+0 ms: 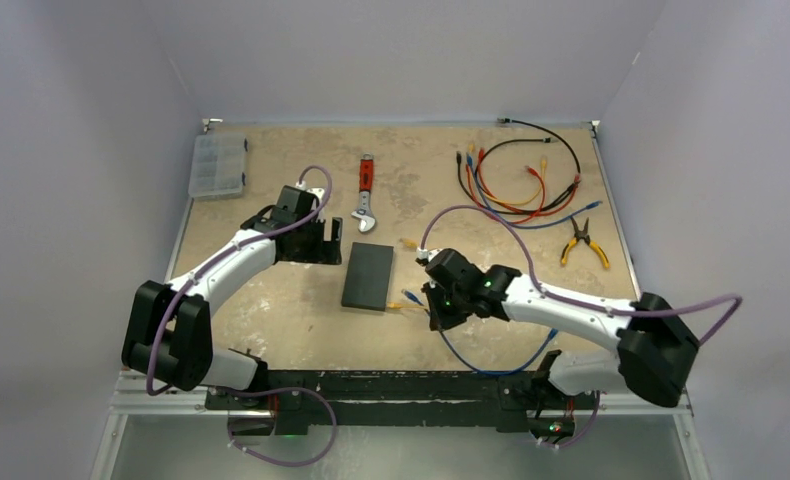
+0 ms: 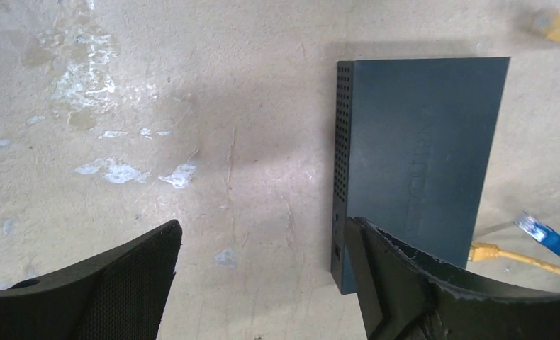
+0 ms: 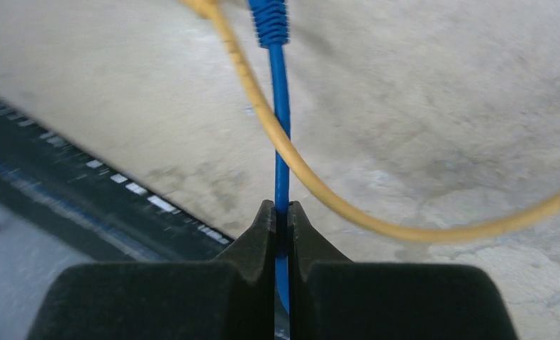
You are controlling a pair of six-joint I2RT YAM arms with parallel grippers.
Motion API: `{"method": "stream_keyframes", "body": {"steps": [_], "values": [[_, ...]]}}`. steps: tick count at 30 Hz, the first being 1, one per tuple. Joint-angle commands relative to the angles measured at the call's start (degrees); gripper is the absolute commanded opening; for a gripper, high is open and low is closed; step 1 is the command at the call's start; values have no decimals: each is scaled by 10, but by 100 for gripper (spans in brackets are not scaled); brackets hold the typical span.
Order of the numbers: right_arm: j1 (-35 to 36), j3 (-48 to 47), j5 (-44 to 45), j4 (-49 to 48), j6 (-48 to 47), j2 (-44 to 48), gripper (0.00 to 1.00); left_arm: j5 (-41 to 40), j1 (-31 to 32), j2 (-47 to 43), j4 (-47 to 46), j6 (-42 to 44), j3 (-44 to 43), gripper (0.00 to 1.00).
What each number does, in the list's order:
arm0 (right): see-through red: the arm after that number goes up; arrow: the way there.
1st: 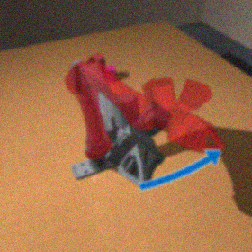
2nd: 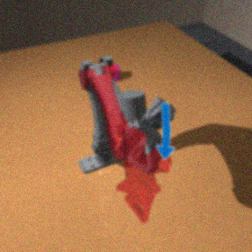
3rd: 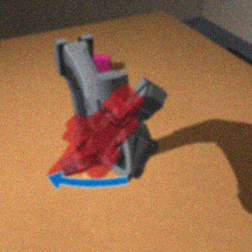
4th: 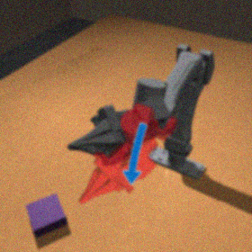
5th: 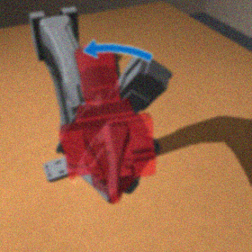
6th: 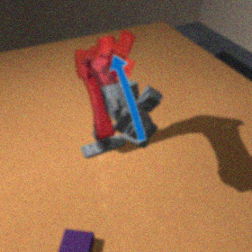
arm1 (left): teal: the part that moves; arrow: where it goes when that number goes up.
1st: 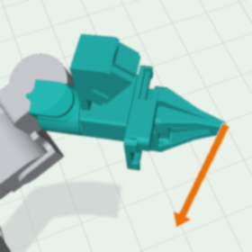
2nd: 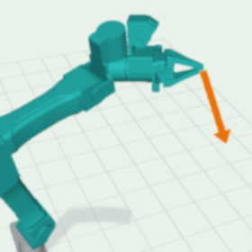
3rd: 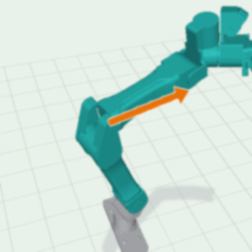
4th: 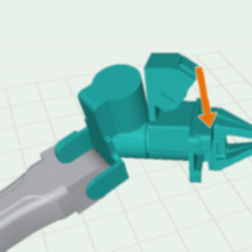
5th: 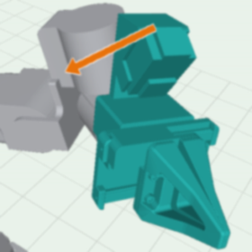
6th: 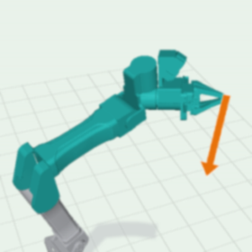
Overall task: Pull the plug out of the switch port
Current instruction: Pick up the connector from the center of the board.
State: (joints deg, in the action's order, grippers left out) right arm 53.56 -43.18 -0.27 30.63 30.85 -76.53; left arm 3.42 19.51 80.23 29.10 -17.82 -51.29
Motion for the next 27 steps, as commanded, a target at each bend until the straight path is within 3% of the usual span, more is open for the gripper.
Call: {"method": "stream_keyframes", "body": {"steps": [1, 7, 9, 14, 27], "values": [[6, -6, -104, -62, -36, 83, 0, -31, -5, 3, 6, 17, -13, 85], [6, 14, -159, -81, -45, 106, 0, -32, -5, 4, 3, 14, -17, 85], [5, 18, -163, -69, -15, 84, 0, -32, -5, 5, 3, 13, -16, 85], [7, -1, -168, -41, -41, -10, 0, -32, -5, 5, 4, 14, -15, 84], [16, -21, -143, 42, -53, -74, 0, -47, -5, 5, 5, 14, -15, 84]]}}
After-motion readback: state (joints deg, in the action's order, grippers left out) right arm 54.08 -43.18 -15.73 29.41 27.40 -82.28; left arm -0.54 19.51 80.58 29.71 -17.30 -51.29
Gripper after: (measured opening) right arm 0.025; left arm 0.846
